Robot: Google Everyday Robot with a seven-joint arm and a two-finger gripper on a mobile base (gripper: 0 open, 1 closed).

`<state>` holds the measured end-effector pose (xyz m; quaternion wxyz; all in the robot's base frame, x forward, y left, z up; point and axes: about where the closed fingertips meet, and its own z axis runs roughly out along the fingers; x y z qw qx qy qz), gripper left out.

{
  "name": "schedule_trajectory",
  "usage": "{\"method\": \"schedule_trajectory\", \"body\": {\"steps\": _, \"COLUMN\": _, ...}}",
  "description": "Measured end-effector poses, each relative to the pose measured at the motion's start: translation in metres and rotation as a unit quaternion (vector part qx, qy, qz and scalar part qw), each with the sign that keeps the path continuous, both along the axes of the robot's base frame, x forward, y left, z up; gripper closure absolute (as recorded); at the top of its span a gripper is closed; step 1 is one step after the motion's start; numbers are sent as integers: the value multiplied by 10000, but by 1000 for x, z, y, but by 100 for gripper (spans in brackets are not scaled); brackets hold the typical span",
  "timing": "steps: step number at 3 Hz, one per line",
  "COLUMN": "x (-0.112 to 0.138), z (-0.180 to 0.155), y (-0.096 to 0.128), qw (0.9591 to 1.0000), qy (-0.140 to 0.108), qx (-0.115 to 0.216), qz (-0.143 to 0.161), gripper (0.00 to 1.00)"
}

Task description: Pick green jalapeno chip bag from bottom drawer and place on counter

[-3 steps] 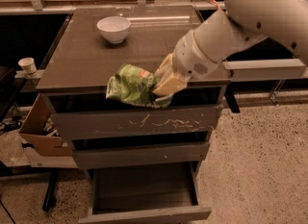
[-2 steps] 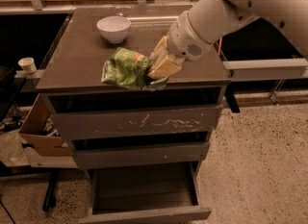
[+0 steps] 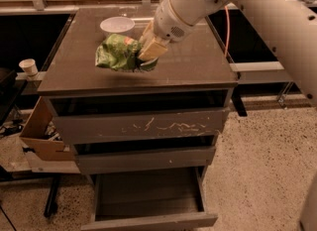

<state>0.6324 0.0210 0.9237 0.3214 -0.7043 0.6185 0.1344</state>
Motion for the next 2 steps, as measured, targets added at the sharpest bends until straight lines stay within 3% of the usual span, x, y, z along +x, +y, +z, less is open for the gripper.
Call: {"method": "schedule_trajectory", "body": {"steps": 2, "x": 39, "z": -39, "y": 12, "qw": 10000, "qy": 34, "qx": 57, "qz": -29, "gripper": 100}}
